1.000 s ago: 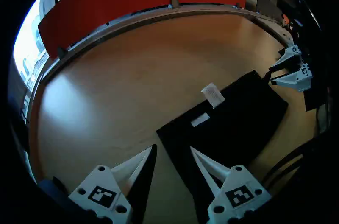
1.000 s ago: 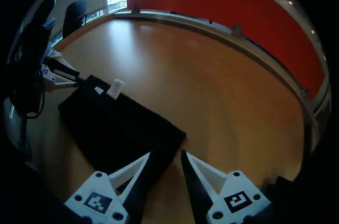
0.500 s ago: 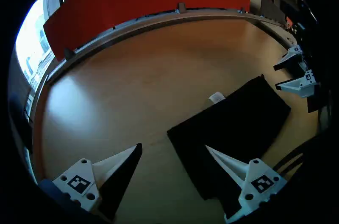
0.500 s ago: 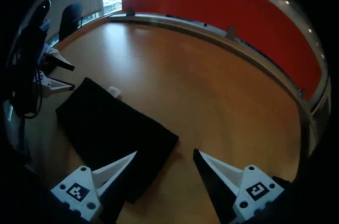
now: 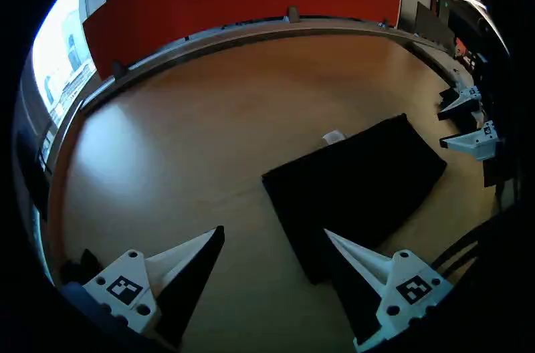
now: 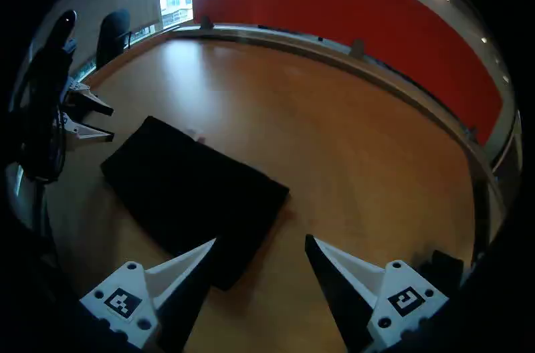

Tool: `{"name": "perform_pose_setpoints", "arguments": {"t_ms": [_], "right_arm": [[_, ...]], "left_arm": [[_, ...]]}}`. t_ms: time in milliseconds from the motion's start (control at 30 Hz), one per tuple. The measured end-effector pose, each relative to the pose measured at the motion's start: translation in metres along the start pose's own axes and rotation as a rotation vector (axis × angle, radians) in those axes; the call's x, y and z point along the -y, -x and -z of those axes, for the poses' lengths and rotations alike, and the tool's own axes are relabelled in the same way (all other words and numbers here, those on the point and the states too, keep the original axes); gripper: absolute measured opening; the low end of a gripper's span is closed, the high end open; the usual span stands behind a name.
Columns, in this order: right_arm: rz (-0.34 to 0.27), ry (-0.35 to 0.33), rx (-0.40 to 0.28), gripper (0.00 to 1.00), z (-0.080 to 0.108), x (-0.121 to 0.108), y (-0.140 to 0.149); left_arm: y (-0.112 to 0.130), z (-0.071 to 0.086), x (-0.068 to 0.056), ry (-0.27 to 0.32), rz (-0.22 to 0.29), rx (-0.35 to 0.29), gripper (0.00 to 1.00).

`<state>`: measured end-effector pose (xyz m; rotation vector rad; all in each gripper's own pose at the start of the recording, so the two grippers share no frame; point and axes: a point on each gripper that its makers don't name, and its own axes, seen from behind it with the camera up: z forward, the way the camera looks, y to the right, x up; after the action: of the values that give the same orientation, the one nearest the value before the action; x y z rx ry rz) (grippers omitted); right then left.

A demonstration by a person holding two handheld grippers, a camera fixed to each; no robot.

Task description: Fold towel

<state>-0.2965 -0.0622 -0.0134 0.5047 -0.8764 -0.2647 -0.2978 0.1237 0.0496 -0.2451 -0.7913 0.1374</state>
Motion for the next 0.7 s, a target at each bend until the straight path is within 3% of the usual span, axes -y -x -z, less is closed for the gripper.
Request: {"name": "perform_pose_setpoints", "arguments": {"t_ms": [367, 700], "right_arm": [[0.002, -0.008, 0.001, 0.93, 0.019, 0.011, 0.024], [0.011, -0.014, 0.001, 0.93, 0.021, 0.009, 0.026]], "left_arm": [[0.03, 0.021, -0.004, -0.011, 0.054, 0.004, 0.99], [0.031, 0.027, 0.0, -0.023, 0.076, -0.006, 0.99]]}}
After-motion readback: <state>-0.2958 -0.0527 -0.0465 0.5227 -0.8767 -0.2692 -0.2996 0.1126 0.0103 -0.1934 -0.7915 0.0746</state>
